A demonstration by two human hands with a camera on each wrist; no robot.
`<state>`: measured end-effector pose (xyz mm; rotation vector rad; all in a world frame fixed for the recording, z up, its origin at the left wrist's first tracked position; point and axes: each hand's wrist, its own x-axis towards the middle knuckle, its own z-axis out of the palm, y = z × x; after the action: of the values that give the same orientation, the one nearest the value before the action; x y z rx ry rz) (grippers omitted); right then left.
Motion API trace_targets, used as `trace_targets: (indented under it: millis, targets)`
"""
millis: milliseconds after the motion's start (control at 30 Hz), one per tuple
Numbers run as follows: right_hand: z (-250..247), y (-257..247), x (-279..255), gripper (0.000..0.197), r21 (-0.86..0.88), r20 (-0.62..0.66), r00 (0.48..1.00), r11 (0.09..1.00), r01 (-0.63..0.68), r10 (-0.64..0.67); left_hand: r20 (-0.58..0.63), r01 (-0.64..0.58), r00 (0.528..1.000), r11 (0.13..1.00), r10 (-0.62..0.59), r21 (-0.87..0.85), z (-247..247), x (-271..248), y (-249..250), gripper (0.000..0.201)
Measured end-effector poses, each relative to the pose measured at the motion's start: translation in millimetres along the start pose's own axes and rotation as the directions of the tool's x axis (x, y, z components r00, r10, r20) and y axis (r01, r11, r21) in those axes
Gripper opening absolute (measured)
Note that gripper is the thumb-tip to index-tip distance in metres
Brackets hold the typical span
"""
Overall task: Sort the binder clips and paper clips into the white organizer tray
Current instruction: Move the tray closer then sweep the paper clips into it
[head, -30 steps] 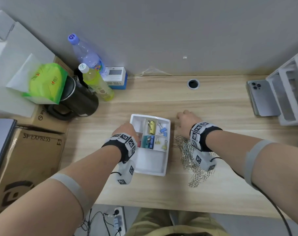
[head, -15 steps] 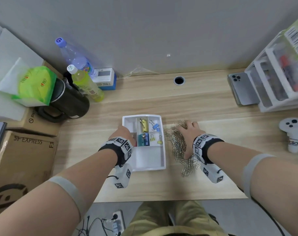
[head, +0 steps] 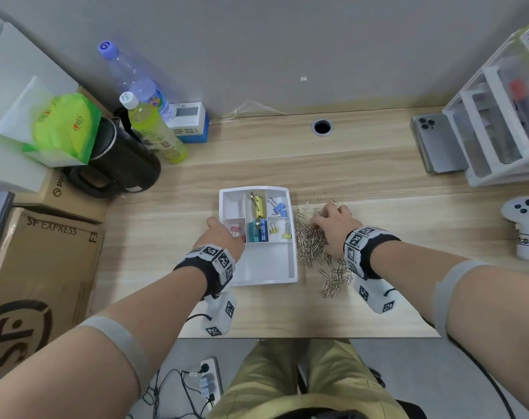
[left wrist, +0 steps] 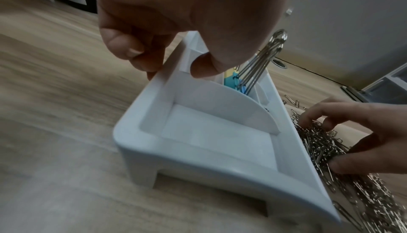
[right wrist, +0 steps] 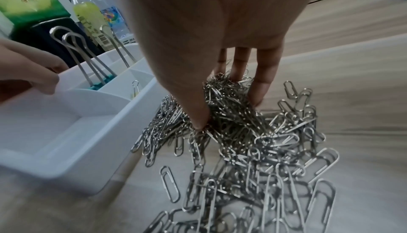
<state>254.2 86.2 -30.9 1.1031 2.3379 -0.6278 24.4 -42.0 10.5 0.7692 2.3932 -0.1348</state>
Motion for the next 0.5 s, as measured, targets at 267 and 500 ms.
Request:
trace_targets:
  millis: [267, 500]
  targets:
    - [5, -9, -3, 0.108, -0.043, -0.017, 1.000, 0.999, 0.004, -0.005, 0.036, 0.029, 0.999, 1.000, -0.029, 0.010, 7, 1, -1, 0.044]
    - [13, -2, -1, 0.048, 0.060, -0.070, 0.993, 0.993, 0.097, -0.093, 0.004, 0.052, 0.999, 0.998, -0.052, -0.020, 9, 5, 3, 0.048]
